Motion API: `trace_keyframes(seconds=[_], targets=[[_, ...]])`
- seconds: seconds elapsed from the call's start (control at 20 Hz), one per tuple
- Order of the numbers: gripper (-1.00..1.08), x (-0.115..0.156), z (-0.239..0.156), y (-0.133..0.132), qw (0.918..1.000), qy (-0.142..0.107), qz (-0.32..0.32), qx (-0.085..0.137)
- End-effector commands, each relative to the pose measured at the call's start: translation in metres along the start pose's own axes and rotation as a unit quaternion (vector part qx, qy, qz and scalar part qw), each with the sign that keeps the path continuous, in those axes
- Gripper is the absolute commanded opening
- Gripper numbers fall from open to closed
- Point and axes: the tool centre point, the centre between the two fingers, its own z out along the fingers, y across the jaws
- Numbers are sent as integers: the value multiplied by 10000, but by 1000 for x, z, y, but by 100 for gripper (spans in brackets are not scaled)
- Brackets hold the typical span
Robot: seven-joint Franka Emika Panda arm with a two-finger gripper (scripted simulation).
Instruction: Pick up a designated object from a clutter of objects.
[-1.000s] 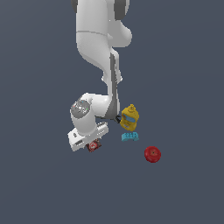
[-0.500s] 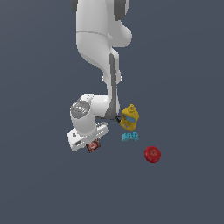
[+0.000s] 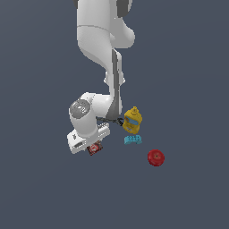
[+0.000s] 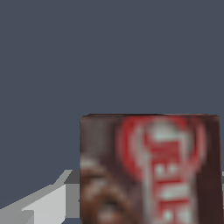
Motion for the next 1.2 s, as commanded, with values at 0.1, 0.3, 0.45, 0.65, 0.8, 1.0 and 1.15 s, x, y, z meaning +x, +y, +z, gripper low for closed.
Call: trace_keyframes(seconds=[0.1, 0.3, 0.45, 0.65, 0.8, 1.0, 1.15], targets=[[-100, 3, -28, 5, 10000, 4, 1, -4], [-100, 6, -62, 12, 10000, 4, 1, -4], [-100, 9, -92, 18, 10000, 4, -1, -3], [-100, 14, -136, 26, 10000, 3, -3, -1], [-100, 17, -168, 33, 10000, 3, -3, -1], [-100, 22, -210, 41, 10000, 2, -5, 0], [-100, 26, -239, 48, 10000, 2, -5, 0]])
